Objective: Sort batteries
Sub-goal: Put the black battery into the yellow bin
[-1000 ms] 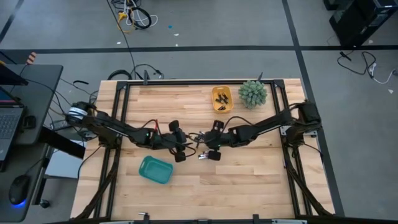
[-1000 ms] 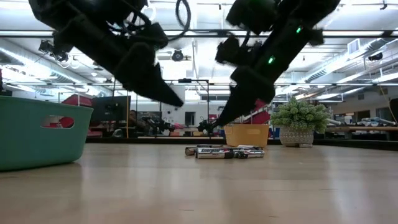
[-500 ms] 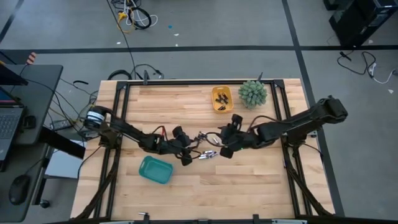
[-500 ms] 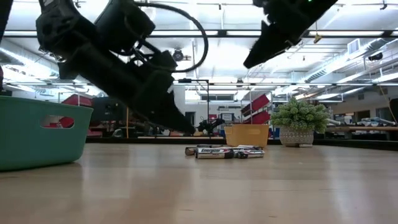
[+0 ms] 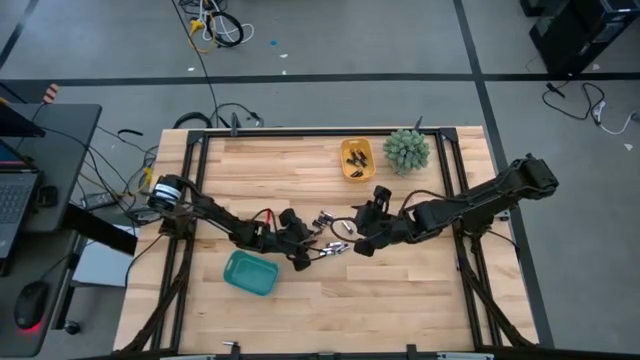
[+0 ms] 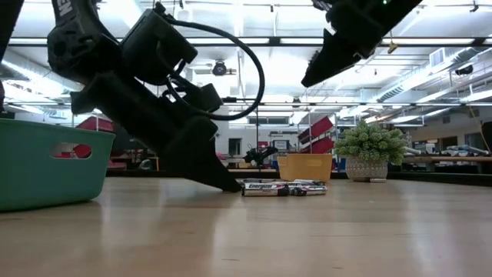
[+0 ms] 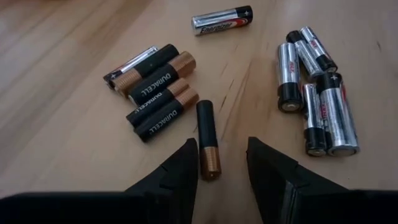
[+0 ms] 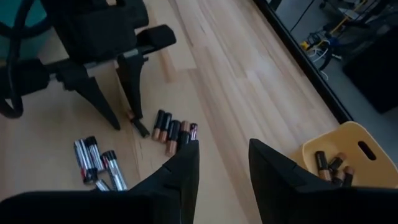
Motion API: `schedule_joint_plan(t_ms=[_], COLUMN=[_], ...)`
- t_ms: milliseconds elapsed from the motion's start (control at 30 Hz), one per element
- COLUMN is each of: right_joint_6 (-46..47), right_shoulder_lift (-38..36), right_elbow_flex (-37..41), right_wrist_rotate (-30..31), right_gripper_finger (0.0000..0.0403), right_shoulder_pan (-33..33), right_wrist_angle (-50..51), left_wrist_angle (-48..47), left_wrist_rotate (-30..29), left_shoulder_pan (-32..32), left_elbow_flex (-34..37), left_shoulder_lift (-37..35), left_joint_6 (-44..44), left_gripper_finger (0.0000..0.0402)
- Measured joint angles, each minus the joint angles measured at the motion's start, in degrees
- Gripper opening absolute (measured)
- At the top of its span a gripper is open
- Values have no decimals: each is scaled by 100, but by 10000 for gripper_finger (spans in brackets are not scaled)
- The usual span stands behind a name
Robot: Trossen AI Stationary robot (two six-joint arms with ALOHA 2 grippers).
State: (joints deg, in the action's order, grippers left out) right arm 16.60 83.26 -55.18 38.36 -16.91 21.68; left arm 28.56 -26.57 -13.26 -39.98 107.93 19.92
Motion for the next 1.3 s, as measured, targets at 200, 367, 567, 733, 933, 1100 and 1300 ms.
schedule_joint_plan(t_ms=[200,367,567,733,933,1100,1300], right_joint_6=[35,41,42,42,41,42,5], right_shoulder_lift=[103,108,108,108,108,108,108], right_elbow_flex=[0,0,0,0,0,0,0], right_wrist_rotate=[1,1,1,1,1,1,1], right_gripper_finger=[125,125,125,125,125,125,125], right_shoulder_pan=[7,7,7,7,7,7,7], right_wrist_angle=[-14,-12,-14,-14,-14,-14,-14], left_wrist_angle=[-72,-248,-366,-367,-410,-368,-519], left_wrist_rotate=[-15,-3,52,72,30,18,123], left_shoulder_pan=[-2,12,44,44,44,31,-40], left_elbow_flex=[-10,-21,-25,-21,-3,7,27], left_shoulder_lift=[5,3,-3,6,8,6,-280], left_joint_6=[-171,-298,-363,-461,-472,-474,-735], left_gripper_finger=[136,135,115,68,12,8,8])
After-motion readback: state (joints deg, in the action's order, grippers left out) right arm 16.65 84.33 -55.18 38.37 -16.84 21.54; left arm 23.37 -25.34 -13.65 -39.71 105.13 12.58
